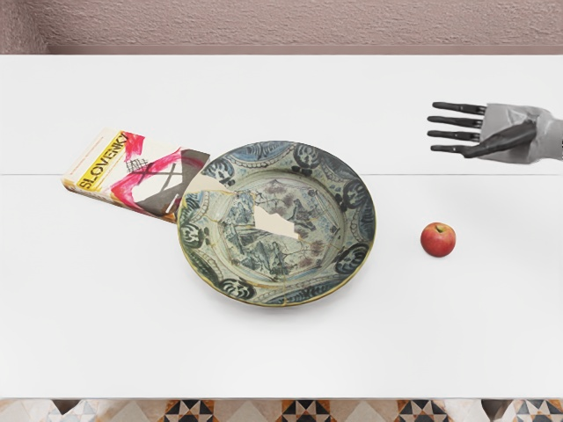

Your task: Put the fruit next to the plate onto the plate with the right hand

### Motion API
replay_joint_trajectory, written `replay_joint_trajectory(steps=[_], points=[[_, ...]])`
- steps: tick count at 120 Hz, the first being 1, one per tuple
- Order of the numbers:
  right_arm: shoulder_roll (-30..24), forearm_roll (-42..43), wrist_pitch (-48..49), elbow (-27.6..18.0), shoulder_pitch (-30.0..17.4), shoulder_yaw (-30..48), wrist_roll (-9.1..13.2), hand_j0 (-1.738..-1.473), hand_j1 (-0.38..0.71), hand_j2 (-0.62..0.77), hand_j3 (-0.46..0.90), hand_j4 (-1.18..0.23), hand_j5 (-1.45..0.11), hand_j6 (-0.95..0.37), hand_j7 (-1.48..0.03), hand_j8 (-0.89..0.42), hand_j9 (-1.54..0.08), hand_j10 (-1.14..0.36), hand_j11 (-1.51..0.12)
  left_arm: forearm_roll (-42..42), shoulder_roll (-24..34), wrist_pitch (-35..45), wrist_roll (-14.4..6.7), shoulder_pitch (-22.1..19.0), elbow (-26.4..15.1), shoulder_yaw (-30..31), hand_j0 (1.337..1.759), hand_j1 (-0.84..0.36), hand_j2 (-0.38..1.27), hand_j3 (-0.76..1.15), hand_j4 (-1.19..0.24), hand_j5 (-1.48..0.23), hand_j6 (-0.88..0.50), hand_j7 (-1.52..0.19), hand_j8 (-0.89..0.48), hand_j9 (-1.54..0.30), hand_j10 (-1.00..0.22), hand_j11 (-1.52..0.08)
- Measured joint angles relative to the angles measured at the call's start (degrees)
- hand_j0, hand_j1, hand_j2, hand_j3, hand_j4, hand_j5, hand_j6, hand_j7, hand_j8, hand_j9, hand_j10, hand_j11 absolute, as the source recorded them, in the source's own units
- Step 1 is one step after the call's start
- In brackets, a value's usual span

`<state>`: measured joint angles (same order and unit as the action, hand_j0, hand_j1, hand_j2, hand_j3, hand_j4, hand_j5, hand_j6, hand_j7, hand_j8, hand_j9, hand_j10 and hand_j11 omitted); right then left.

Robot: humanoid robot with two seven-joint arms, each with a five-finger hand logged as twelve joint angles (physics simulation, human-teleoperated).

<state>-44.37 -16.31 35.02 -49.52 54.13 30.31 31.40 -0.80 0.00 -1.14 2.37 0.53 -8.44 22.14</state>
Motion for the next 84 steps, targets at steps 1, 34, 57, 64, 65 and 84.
replay_joint_trajectory(steps=[1,34,57,64,65,84], points=[[0.1,0.1,0.0,0.0,0.1,0.0,0.0,-1.658,-0.31,-0.01,0.00,-0.03,-0.05,-0.03,-0.05,-0.03,-0.05,-0.03,-0.05,0.0,0.0,0.0,0.0,0.0,0.0,0.0,1.658,0.07,0.05,0.00,-0.23,-0.30,-0.23,-0.30,-0.23,-0.30,-0.23,-0.30],[-1.4,10.1,0.0,-3.3,2.2,1.1,-1.2,-1.658,-0.30,-0.01,0.00,-0.03,-0.05,-0.03,-0.05,-0.03,-0.05,-0.03,-0.05,0.0,0.0,0.0,0.0,0.0,0.0,0.0,1.658,0.07,0.05,0.00,-0.23,-0.30,-0.23,-0.30,-0.23,-0.30,-0.23,-0.30],[-8.3,39.0,0.0,-22.9,2.1,7.4,-8.2,-1.658,-0.30,-0.01,0.00,-0.04,-0.05,-0.04,-0.05,-0.04,-0.05,-0.04,-0.05,0.0,0.0,0.0,0.0,0.0,0.0,0.0,1.658,0.07,0.05,0.00,-0.23,-0.30,-0.23,-0.30,-0.23,-0.30,-0.23,-0.30],[-10.5,45.1,-0.8,-30.1,1.1,7.6,-9.2,-1.658,-0.30,-0.01,0.00,-0.04,-0.05,-0.04,-0.05,-0.04,-0.05,-0.04,-0.05,0.0,0.0,0.0,0.0,0.0,0.0,0.0,1.658,0.07,0.05,0.00,-0.23,-0.30,-0.23,-0.30,-0.23,-0.30,-0.23,-0.30],[-10.7,46.1,-1.2,-31.1,0.9,7.6,-9.3,-1.658,-0.30,-0.01,0.00,-0.04,-0.05,-0.04,-0.05,-0.04,-0.05,-0.04,-0.05,0.0,0.0,0.0,0.0,0.0,0.0,0.0,1.658,0.07,0.05,0.00,-0.23,-0.30,-0.23,-0.30,-0.23,-0.30,-0.23,-0.30],[-13.6,60.1,-14.2,-43.8,-4.9,7.6,-9.8,-1.658,-0.30,-0.01,0.00,-0.04,-0.06,-0.05,-0.05,-0.04,-0.06,-0.04,-0.05,0.0,0.0,0.0,0.0,0.0,0.0,0.0,1.658,0.07,0.05,0.00,-0.23,-0.30,-0.23,-0.30,-0.23,-0.30,-0.23,-0.30]])
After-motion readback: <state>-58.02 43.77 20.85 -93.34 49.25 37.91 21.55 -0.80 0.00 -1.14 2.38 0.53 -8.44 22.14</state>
